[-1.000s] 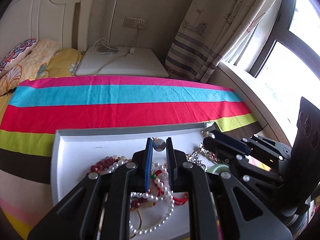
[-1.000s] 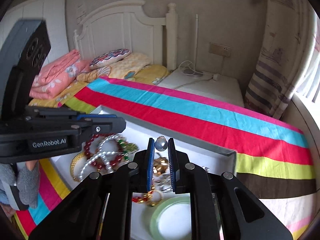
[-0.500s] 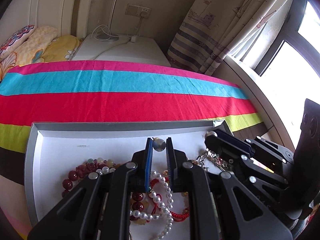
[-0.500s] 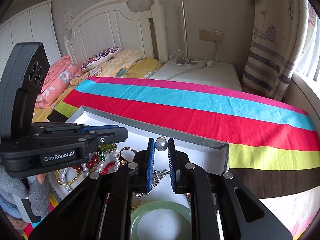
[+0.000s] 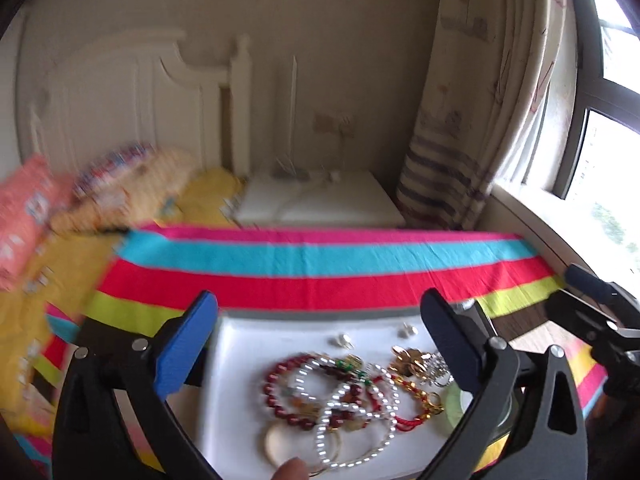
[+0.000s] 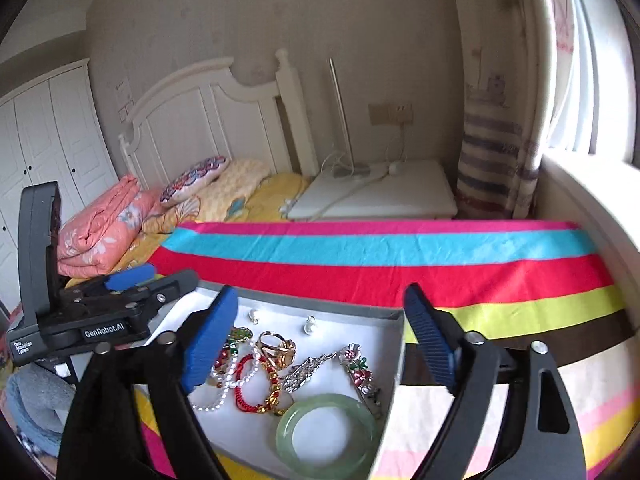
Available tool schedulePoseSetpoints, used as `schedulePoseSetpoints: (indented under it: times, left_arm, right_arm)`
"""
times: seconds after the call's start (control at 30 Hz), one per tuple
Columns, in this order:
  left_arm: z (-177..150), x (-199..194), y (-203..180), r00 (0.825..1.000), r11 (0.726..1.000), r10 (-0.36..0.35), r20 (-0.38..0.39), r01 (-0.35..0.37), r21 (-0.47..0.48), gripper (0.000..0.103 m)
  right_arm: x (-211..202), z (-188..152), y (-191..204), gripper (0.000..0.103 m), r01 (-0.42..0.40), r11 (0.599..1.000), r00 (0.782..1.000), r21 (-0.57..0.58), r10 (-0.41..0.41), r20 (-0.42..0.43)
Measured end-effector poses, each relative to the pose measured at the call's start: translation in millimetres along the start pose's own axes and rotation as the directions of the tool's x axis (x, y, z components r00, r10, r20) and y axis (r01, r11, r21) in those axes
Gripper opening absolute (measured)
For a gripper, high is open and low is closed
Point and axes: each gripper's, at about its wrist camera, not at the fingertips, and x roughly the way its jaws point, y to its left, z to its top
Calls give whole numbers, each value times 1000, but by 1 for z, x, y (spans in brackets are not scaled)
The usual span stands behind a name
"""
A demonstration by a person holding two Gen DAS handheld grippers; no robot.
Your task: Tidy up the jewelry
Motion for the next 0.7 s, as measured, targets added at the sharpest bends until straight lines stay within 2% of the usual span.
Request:
schedulePoseSetpoints:
  times: [0.07, 0.17, 0.27, 0.47, 0.7]
  left_arm:
    - [2, -29, 0, 997, 998, 58, 51, -59, 18, 101]
    - [-3, -63, -1, 989, 990, 136, 60, -138, 33, 101]
    - [-19, -91, -8, 975, 973, 213, 66, -218, 78, 101]
    - [-60, -123, -11, 981, 977, 184, 66, -190, 92, 101]
    - [-97, -100, 0, 988, 985, 152, 6, -152, 80, 101]
  right_arm:
    - [-26, -1, 11, 86, 26, 999, 998, -36, -24, 51]
    - [-62, -7, 26, 86, 89, 993, 988, -72, -79, 133]
    - [-90, -19, 37, 86, 157, 986, 972, -50, -146, 183]
    - [-101, -40, 49, 86, 147, 989, 977, -23, -142, 157]
    - [-81, -66, 59, 86, 177, 984, 982, 4, -177, 60]
